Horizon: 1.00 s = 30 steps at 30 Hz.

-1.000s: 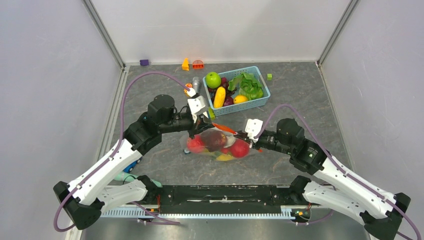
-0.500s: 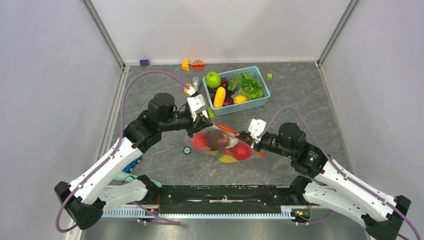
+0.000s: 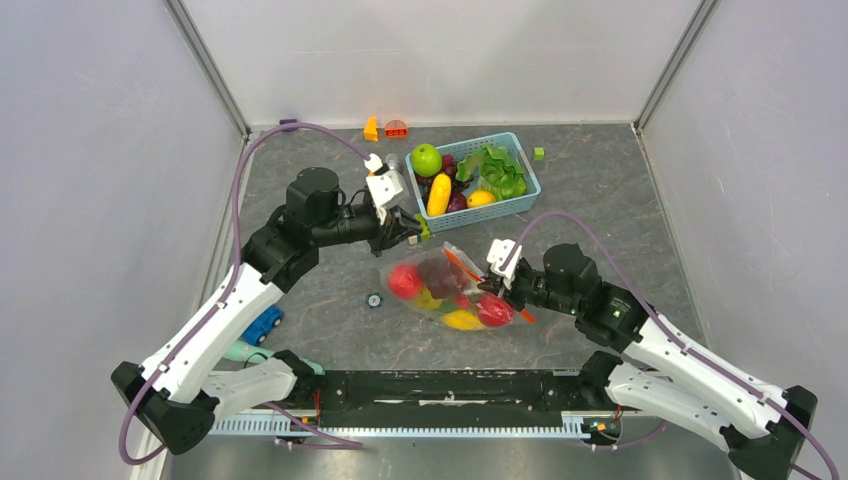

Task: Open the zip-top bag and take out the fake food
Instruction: Unzip the zipper food storage bag at the center of the board.

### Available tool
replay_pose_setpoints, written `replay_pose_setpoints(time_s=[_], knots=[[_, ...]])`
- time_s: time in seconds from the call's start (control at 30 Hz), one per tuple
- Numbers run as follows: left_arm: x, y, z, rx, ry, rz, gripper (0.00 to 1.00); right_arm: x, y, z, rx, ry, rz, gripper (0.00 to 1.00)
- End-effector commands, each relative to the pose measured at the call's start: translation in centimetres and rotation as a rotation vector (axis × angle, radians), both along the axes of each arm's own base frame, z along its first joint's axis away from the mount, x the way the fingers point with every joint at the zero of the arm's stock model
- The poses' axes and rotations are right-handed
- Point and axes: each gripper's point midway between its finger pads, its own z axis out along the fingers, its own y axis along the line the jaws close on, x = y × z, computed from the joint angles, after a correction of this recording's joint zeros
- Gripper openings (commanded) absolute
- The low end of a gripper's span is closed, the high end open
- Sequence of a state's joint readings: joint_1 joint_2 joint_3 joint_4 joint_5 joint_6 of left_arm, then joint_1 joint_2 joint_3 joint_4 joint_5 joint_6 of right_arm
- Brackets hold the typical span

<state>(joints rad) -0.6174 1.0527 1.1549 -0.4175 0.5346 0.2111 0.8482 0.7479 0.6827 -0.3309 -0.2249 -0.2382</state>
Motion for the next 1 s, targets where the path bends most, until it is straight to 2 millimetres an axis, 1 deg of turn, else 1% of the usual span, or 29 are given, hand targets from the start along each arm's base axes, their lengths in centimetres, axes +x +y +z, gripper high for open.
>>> replay_pose_setpoints(time_s=[0.0,0.03,0.07,0.17,0.3,0.47,0.63,0.87,0.97], knots=[[-1.9,-0.7,1.5,-0.028,-0.055,-0.128,0.49,0.6,0.5,3.4,0.072,-0.029,-0.028,0.0],[-2.1,-0.6,1.3,-0.028,-0.055,-0.134,0.59,0.8,0.4,3.8,0.081,-0.037,-0.036,0.0],[-2.3,-0.5,1.2,-0.026,-0.056,-0.14,0.62,0.9,0.4,4.1,0.088,-0.044,-0.044,0.0],[-2.9,-0.5,0.8,-0.023,-0.057,-0.169,0.67,0.9,0.4,5.3,0.114,-0.06,-0.046,0.0],[-3.4,-1.0,0.8,-0.033,-0.047,-0.211,0.72,0.4,0.7,6.5,0.145,-0.07,-0.011,0.0],[-3.3,-1.7,0.8,-0.044,-0.026,-0.248,0.74,-0.6,1.2,7.3,0.17,-0.079,0.053,0.0],[-3.3,-2.5,0.5,-0.058,-0.004,-0.283,0.76,-1.3,1.5,7.7,0.181,-0.081,0.096,0.0],[-4.1,-4.2,-0.8,-0.061,0.068,-0.357,0.77,-1.8,1.9,7.8,0.187,-0.075,0.132,0.0],[-4.5,-4.9,-1.4,-0.054,0.094,-0.381,0.74,-1.8,1.9,7.7,0.185,-0.075,0.135,0.0]])
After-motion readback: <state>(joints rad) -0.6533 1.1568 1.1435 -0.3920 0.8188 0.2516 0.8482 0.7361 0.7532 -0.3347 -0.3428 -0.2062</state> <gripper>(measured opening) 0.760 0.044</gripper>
